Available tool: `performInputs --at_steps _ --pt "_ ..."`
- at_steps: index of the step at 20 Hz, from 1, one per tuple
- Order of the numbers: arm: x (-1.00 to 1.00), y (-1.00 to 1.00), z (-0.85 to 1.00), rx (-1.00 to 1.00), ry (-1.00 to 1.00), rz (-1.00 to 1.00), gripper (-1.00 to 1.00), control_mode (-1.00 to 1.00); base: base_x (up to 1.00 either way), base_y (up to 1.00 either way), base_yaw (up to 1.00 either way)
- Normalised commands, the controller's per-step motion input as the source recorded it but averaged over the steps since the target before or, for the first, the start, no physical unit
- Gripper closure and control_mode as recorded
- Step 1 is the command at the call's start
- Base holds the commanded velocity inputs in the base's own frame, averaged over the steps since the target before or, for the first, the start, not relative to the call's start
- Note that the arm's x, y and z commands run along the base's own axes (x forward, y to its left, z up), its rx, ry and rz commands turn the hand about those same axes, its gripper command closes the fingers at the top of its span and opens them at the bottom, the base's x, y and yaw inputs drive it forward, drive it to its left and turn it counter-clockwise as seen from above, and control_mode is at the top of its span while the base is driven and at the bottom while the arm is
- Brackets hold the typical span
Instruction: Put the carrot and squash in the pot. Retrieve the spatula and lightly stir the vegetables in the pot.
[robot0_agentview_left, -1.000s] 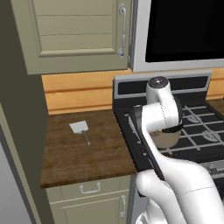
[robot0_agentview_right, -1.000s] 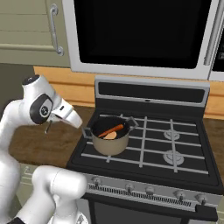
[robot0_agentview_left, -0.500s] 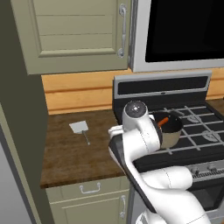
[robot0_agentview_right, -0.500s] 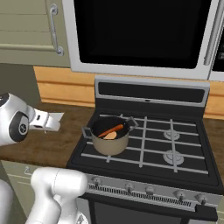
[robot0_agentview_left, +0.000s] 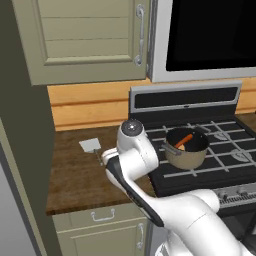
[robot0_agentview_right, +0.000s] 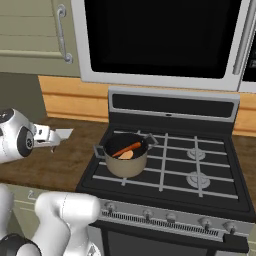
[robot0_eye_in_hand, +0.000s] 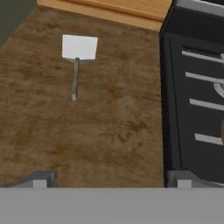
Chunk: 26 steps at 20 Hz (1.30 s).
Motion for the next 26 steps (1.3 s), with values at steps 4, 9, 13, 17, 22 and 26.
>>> performInputs --at_steps 4,9,13,17,22,26 --pt "0.14 0.33 -0.46 0.02 -0.01 0.03 -1.0 -1.0 0.0 0.0 0.0" --pt "0.41 0.34 -0.29 0.06 0.0 0.0 -1.0 -1.0 0.0 0.0 0.0" --pt "0.55 0.32 -0.22 0.08 0.0 -0.02 -1.0 -1.0 0.0 0.0 0.0" --pt "0.53 0.3 -0.22 0.05 0.0 -0.01 -1.0 -1.0 0.0 0.0 0.0" --pt "0.45 0.18 -0.27 0.01 0.0 -0.02 -1.0 -1.0 0.0 0.0 0.0" --pt "0.46 0.06 -0.32 0.0 0.0 -0.04 -1.0 -1.0 0.0 0.0 0.0"
